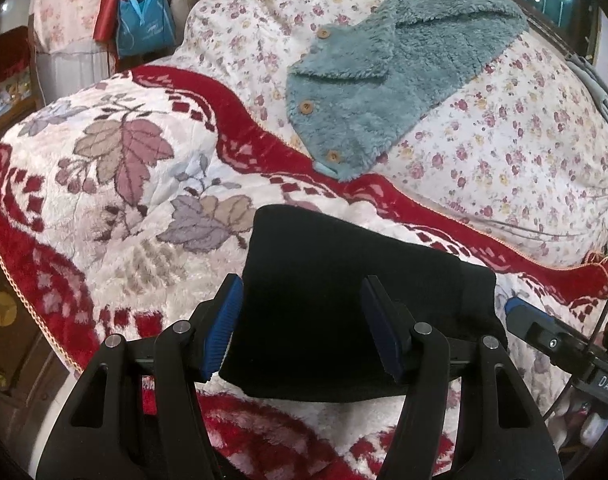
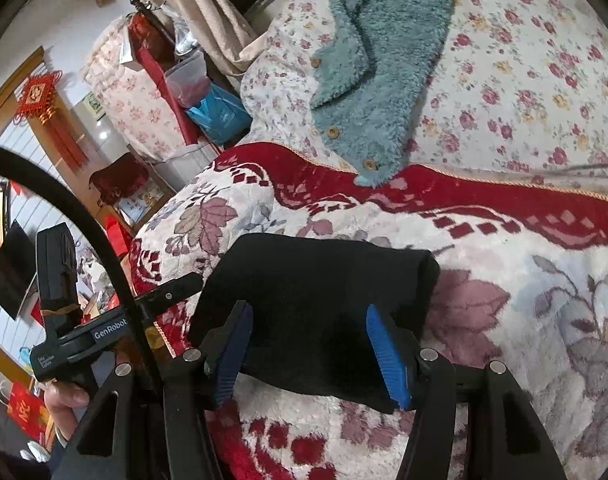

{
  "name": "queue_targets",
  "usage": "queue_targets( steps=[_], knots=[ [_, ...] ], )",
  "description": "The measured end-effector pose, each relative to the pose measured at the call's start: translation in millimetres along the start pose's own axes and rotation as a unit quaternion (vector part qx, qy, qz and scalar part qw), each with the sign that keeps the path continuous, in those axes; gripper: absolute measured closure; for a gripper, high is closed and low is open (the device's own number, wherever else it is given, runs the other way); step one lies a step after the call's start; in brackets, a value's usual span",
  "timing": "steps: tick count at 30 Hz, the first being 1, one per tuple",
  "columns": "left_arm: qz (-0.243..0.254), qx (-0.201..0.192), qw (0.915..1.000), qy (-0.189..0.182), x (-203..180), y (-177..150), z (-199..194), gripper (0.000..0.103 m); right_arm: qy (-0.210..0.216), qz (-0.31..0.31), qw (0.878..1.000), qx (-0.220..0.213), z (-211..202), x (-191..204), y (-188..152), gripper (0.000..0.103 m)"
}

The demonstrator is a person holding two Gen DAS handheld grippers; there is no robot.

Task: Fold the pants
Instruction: 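Release the folded pants and hold both grippers open above them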

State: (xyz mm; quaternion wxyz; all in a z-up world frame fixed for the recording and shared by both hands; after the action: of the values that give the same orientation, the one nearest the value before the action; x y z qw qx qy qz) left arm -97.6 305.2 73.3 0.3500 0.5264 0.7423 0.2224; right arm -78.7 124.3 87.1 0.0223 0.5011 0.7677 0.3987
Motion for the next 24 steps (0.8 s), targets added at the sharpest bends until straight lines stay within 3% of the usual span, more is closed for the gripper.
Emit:
queue_targets(
  steps=[12,24],
  knots=[
    [0.038,-0.022,0.9985,0.033,-16,0,-11,0.042,-0.017,-0.017,1.000,-0.002,7,23,0,0.040],
    [0.022,-0.032,0.9979,0.051,-9,-3,-21,0.042,-0.002,-0.013,1.000,0.007,13,35,-1,0.040]
  ],
)
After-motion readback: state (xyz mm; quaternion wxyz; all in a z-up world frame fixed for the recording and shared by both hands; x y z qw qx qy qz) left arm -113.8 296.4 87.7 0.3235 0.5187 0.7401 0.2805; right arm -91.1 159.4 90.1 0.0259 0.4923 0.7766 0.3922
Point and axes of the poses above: each gripper's, at about its wrist camera, not at the fingertips, and z roughly the way its jaws point, x to its left, y to its top, the point moved 8 cm from there along z, roughly the way its jaws point, and after that the axes turned 13 degrees about -y, right-handed, at the moved point
